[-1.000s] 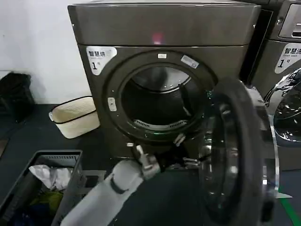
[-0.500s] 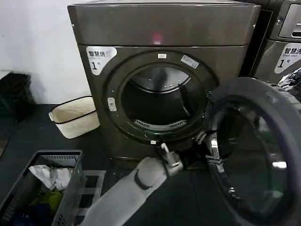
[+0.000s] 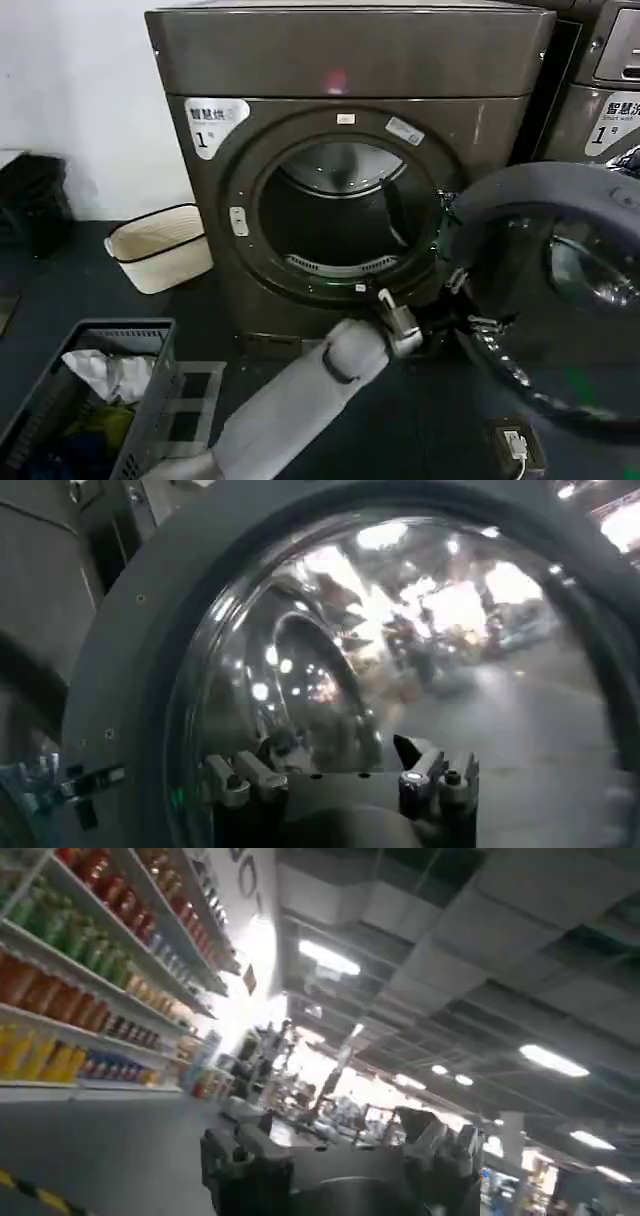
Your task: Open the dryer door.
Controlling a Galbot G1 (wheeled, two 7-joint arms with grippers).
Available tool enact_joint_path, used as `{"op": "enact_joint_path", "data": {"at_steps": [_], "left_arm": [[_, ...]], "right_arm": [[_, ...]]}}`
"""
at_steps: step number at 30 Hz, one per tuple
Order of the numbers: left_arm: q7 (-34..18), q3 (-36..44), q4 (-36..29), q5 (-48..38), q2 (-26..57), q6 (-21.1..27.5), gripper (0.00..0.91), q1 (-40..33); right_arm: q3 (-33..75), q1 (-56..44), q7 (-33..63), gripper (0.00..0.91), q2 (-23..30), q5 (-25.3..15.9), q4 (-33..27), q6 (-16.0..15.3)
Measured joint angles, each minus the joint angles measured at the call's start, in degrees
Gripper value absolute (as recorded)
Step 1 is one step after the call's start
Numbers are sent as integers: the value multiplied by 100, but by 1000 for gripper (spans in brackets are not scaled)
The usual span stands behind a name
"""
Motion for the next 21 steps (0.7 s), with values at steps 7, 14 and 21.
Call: {"op": "enact_joint_path", "data": {"at_steps": [7, 14, 21], "left_arm": [[-21, 23, 373, 7, -271, -51, 907, -172], [-126, -3, 738, 116, -330, -77, 907, -248], [-132, 16, 1191, 154, -326, -93, 907, -391]], "right_arm": [[140, -50, 135, 907, 90, -105, -83, -25], [285, -101, 213, 907, 170, -93, -110, -10], [336, -138, 211, 907, 253, -62, -97, 77]]}}
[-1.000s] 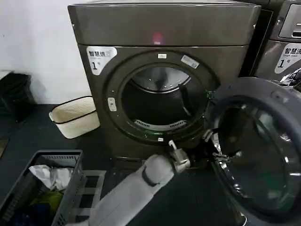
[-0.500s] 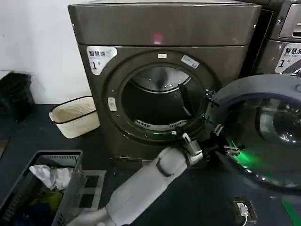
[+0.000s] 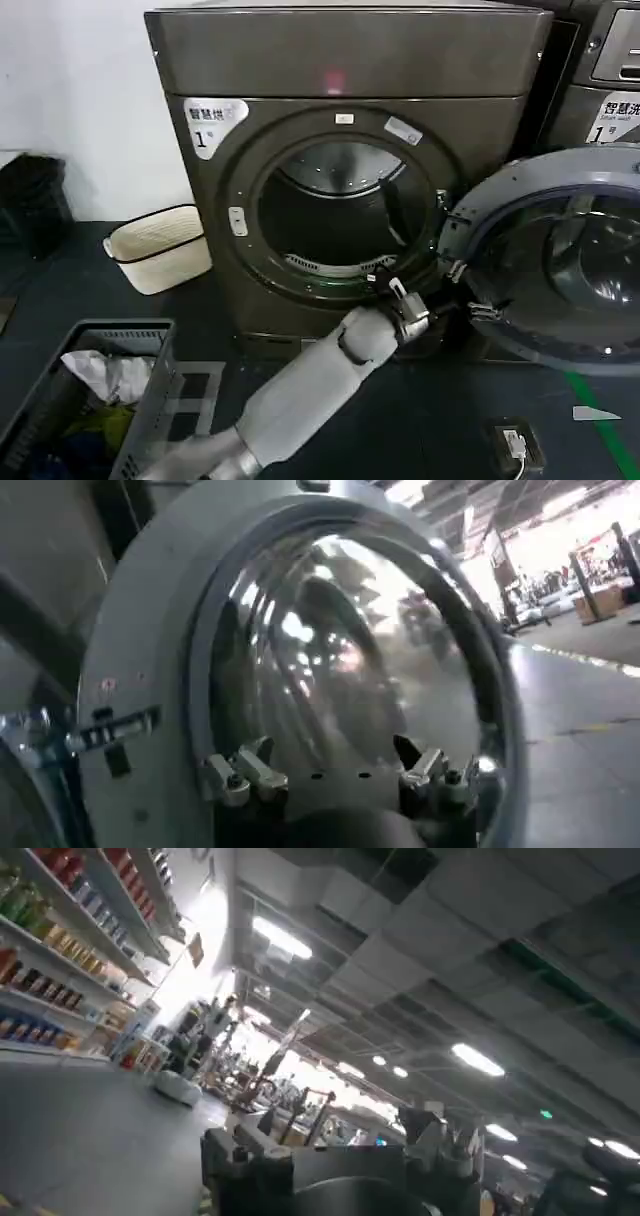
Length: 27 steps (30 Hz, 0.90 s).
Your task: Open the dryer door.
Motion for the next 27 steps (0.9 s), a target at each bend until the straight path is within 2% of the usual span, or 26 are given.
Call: {"op": "enact_joint_path", "data": {"at_steps": [5, 9, 20, 27], "left_arm": [[58, 23, 90, -25, -2, 37, 907, 25], [152, 51, -76, -212, 2, 237, 907, 106], [312, -9, -1554, -837, 49, 919, 907, 504], [192, -161, -2688, -1291, 993, 1337, 907, 774]], "right_arm": [[22, -16, -93, 907, 49, 105, 38, 73], [49, 0, -172, 907, 77, 191, 129, 71], [-73, -2, -380, 907, 82, 597, 215, 107], [-78, -112, -803, 907, 82, 906, 261, 104]]}}
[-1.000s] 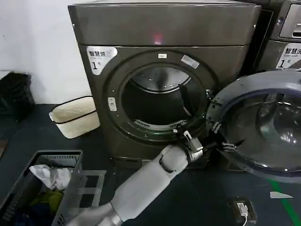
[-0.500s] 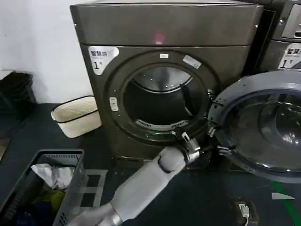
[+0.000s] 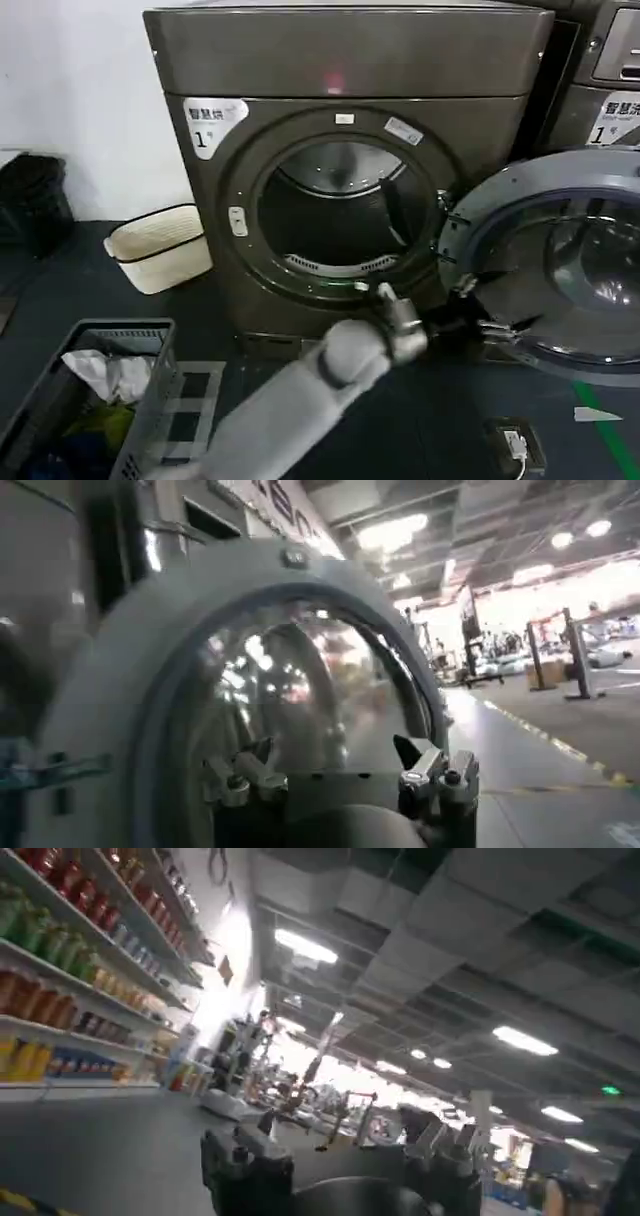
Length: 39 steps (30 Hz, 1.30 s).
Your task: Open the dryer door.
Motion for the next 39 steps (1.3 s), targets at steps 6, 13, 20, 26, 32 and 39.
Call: {"op": "enact_joint_path", "data": {"at_steps": [6, 13, 20, 26, 32, 39], "left_arm": [[-188, -244, -858, -358, 910, 185, 907, 264], [-392, -597, -1660, -541, 1993, 561, 907, 586], [-818, -1233, -2289, -930, 3042, 1096, 907, 1129], [-1293, -2029, -2741, -1357, 3963, 1679, 907, 1869], [-2082, -2699, -3102, -1774, 4750, 2383, 907, 2554], [-3390, -3530, -3431, -3069, 5593, 3332, 907, 3407]], "right_arm": [[-134, -5, -27, 907, 0, 21, 21, 0], [-279, 16, -41, 907, 0, 70, 73, 0], [-419, -1, -61, 907, -96, 226, 66, 13], [-562, -13, -70, 907, -219, 232, 1, 19], [-737, -9, -73, 907, -344, 214, -52, 30], [-949, 0, -87, 907, -407, 203, -54, 88]]}}
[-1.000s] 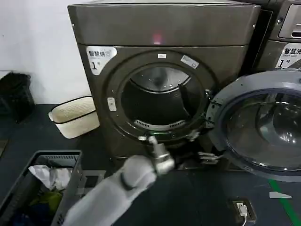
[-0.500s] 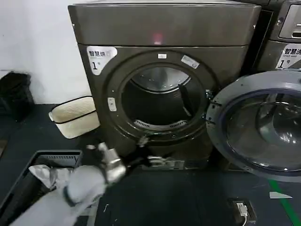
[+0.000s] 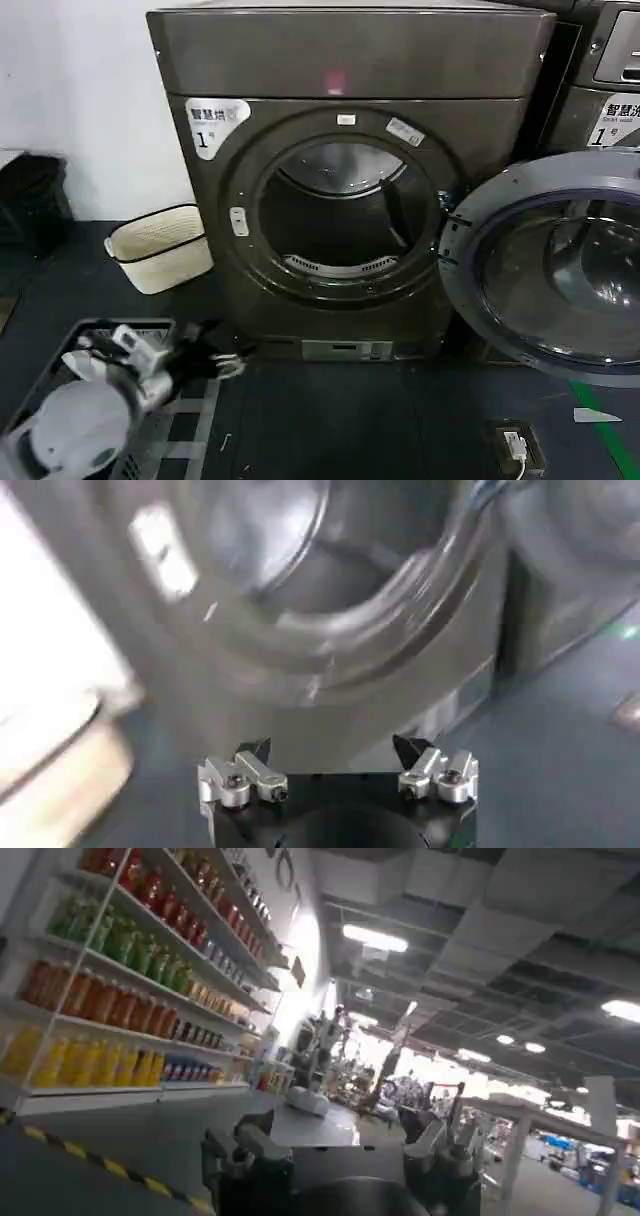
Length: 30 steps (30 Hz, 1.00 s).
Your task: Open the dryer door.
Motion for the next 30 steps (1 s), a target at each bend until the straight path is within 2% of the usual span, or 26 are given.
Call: {"op": "enact_joint_path", "data": {"at_steps": [7, 13, 24, 30], "left_arm": [[-1634, -1097, 134, -2010, 616, 107, 907, 1006], [-2744, -1716, 456, -3684, 963, 107, 907, 1382], [-4263, -1998, 1122, -6091, 1187, 100, 907, 1451], [-4569, -2083, 1647, -7012, 1187, 99, 907, 1417]], "right_arm": [[-161, 37, -20, 907, -83, -27, -111, 50], [-152, 55, -30, 907, -188, -23, -239, 67], [-75, -16, -74, 907, -226, 24, -435, 188], [-47, -16, -89, 907, -237, 34, -452, 192]]}}
